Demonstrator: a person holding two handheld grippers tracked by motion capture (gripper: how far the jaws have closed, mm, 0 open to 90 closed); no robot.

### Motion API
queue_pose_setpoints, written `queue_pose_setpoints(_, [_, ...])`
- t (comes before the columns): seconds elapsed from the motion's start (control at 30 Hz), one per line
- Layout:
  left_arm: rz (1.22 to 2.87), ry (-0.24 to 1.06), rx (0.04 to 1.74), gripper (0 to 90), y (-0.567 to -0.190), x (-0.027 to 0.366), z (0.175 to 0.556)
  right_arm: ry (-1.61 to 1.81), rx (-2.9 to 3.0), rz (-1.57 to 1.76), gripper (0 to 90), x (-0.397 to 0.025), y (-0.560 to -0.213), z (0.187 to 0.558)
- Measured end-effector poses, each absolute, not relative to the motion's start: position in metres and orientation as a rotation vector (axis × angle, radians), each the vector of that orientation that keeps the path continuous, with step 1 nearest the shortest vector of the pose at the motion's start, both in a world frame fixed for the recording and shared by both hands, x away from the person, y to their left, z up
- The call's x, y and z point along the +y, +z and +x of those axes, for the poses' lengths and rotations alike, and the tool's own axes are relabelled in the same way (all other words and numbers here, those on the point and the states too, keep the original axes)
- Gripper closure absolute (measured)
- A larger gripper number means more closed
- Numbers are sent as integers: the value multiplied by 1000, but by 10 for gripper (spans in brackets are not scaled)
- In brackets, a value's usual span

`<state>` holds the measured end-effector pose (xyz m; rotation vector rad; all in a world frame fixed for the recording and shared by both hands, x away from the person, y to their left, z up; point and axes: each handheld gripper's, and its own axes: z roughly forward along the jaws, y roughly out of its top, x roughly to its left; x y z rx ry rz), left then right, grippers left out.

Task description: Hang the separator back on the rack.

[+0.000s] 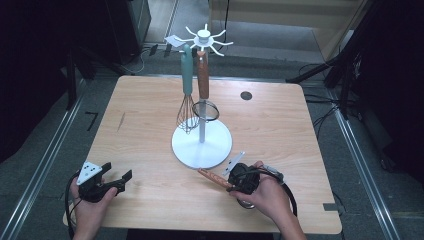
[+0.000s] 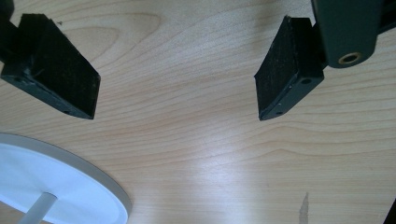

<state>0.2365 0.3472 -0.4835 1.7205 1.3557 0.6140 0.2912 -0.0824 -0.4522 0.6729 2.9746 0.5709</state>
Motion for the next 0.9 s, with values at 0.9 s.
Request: queue_pose_setpoints(0.9, [1707, 608, 1350, 94, -483, 349, 235, 1064, 2644, 981, 713, -138, -439, 298])
